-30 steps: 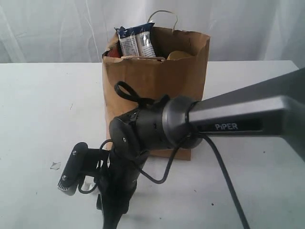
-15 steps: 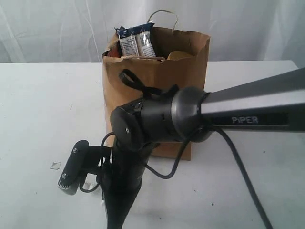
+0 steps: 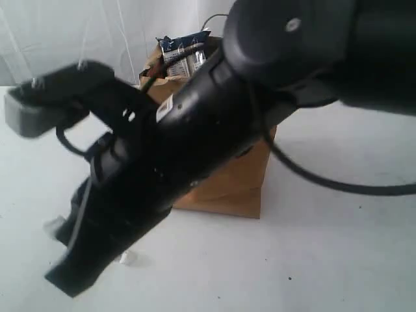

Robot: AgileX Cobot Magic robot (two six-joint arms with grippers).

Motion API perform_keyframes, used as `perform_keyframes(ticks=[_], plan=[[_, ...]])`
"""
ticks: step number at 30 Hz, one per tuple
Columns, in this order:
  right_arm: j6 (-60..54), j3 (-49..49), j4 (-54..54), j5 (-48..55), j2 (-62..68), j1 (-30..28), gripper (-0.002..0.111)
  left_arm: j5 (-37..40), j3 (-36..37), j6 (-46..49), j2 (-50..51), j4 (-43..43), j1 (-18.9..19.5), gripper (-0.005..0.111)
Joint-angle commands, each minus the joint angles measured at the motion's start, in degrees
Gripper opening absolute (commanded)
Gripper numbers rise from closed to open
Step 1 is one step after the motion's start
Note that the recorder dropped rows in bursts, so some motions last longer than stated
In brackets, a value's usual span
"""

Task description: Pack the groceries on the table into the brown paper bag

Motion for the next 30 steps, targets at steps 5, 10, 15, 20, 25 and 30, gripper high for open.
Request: perform_keyframes(ticks=[5,10,15,20,25,30], plan=[[-5.3,-0.3,-2.0,-13.1,-7.7,-0.5,0.001,-0.1,0.0,-0.2,-0.3,-0.6,-0.3,0.0],[-5.3,-0.3,-4.5,-22.5,-8.4,-0.5,0.001,-0.1,0.0,-0.2,-0.3,-0.6,-0.3,0.0],[-5.4,-0.3,-6.9,-33.3,-8.3,-0.5,0.001,-0.1,0.0,-0.2,-0.3,-0.6,-0.3,0.0],[-5.4,-0.3,-8.5,-42.0,-7.5,-0.6,0.001,-0.1,0.0,-0.2,-0.3,-0.6,-0.3,0.0],[-5.4,-0.2,-10.7,-43.6,-6.3,-3.8,0.001,-0.1,0.0,-0.2,-0.3,-0.6,-0.3,0.0],[-5.4,-0.1,-10.7,-43.3,-5.8,-8.9,0.001,-0.1,0.0,-0.2,-0.3,-0.6,-0.3,0.0]])
